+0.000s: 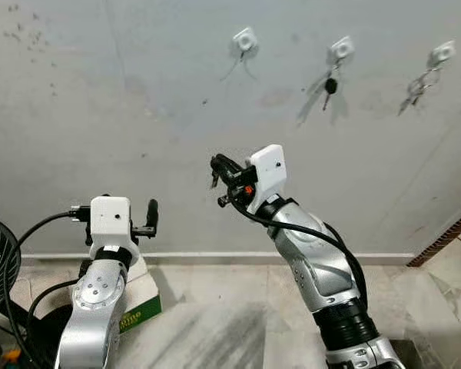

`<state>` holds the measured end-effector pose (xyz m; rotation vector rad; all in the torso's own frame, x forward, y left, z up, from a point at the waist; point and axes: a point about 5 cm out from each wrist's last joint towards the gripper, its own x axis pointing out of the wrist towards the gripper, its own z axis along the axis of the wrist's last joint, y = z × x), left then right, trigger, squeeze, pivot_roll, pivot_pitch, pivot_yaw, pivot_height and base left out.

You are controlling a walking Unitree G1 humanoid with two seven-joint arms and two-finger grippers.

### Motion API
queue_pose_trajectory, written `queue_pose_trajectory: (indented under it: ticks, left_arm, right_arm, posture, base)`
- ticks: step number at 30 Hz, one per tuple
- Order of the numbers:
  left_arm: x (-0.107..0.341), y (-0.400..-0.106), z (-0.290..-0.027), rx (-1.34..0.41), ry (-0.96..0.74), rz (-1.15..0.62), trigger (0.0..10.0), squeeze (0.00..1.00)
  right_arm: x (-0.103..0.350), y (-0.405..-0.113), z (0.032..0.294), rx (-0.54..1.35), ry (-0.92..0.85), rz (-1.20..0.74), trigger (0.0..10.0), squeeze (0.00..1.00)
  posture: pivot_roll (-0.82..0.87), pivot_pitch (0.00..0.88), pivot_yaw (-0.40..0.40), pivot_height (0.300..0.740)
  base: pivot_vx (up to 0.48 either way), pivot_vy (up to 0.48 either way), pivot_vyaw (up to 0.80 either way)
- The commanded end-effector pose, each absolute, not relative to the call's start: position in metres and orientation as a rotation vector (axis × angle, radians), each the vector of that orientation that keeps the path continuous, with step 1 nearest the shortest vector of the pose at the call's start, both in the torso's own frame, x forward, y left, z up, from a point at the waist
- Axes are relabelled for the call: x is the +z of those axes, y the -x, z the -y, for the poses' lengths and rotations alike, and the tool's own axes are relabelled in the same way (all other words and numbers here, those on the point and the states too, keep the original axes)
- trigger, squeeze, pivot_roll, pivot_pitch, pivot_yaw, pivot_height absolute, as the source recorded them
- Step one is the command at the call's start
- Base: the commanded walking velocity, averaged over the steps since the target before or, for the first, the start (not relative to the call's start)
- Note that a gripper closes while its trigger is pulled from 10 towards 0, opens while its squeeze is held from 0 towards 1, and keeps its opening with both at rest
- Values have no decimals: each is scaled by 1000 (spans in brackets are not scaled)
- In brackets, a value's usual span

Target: Hang keys on a hook

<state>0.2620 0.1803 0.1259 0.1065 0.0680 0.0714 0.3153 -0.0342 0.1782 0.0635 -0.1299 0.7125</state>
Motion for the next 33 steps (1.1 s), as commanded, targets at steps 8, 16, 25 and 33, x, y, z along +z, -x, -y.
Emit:
queue_pose_trajectory:
  ticks: [8, 16, 25, 33]
  left_arm:
    - [122, -262, -173, 33, -88, -82, 10000, 0]
    - [122, -263, -172, 29, -88, -79, 10000, 0]
    - [121, -262, -173, 36, -86, -90, 10000, 0]
    - [123, -261, -173, 35, -71, -75, 10000, 0]
  right_arm:
    - [181, -319, 47, 648, -35, 155, 10000, 0]
    - [180, -319, 47, 644, -31, 156, 10000, 0]
    - [179, -319, 45, 653, -27, 151, 10000, 0]
    - [176, -317, 46, 653, -22, 144, 10000, 0]
  posture:
    - [139, 17, -43, 740]
    - [141, 15, -43, 740]
    - [143, 15, -46, 740]
    - [144, 16, -47, 740]
  base:
    - [380, 0, 0]
    - [386, 0, 0]
    - [358, 0, 0]
    - [68, 0, 0]
